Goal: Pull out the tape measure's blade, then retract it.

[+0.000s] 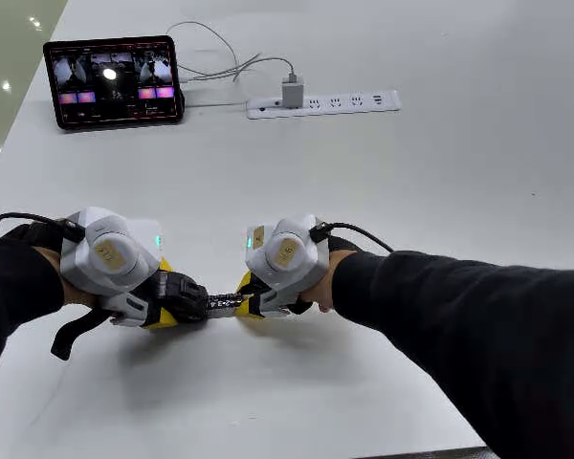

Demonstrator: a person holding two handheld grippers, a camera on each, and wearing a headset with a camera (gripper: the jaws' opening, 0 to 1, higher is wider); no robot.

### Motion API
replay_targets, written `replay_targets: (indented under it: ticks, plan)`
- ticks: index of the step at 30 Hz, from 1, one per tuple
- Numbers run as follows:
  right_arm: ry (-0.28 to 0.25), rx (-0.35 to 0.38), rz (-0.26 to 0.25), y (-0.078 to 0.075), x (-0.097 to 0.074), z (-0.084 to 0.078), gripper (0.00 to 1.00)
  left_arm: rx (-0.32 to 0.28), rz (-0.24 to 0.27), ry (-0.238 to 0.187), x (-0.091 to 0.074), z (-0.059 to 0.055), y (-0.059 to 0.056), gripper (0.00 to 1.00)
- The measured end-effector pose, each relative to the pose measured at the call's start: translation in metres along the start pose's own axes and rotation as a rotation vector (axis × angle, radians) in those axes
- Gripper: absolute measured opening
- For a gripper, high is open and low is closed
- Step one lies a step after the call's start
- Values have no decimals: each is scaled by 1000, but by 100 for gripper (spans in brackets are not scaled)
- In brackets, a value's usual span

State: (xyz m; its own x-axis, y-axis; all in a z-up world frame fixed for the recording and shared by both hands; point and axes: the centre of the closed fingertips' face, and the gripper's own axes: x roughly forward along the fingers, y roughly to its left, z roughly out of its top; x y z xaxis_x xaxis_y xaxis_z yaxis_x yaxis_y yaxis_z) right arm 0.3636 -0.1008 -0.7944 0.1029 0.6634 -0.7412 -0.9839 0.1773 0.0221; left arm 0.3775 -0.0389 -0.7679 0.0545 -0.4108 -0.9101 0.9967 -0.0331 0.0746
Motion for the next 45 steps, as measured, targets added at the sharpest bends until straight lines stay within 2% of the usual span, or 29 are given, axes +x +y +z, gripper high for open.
replay_targets:
  ticks: [45]
  plan:
    - [6, 23, 1, 0, -11, -11, 8, 1, 2, 6, 0, 1, 1, 32]
